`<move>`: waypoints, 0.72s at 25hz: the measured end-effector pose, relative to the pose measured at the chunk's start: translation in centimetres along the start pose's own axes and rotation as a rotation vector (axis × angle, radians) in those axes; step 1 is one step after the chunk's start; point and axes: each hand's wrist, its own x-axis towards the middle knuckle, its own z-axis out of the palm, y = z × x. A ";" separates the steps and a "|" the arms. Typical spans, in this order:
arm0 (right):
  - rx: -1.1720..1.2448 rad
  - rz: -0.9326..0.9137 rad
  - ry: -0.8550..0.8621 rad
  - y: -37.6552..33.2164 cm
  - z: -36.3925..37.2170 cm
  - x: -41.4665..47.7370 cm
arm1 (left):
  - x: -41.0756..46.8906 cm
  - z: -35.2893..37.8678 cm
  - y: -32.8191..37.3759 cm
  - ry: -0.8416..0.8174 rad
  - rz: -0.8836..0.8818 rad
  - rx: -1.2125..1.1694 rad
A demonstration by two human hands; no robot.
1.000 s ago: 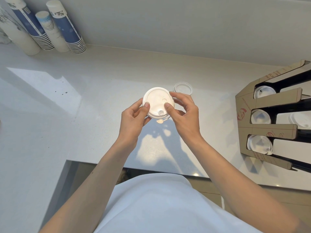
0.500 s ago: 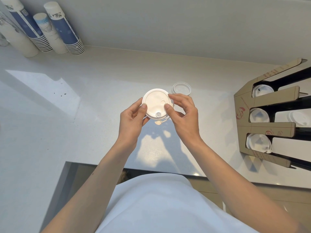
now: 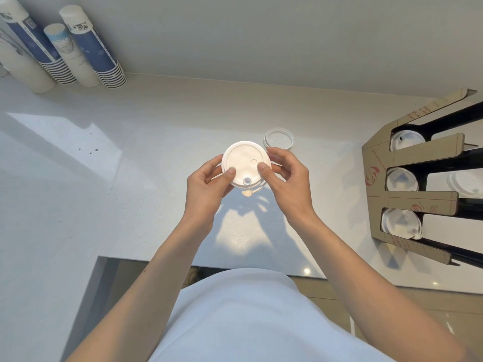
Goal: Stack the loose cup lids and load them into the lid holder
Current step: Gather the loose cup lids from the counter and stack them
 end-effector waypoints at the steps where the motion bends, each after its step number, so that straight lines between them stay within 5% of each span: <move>1: -0.002 0.001 0.001 0.1 -0.1 0.2 | 0.1 0.2 0.0 0.003 -0.002 -0.003; 10: -0.221 0.088 0.082 4.9 -2.7 7.9 | 2.0 1.3 0.1 0.082 -0.032 -0.028; 18: -0.834 0.116 -0.172 10.3 -5.2 15.3 | 3.1 3.0 0.4 0.118 -0.047 -0.019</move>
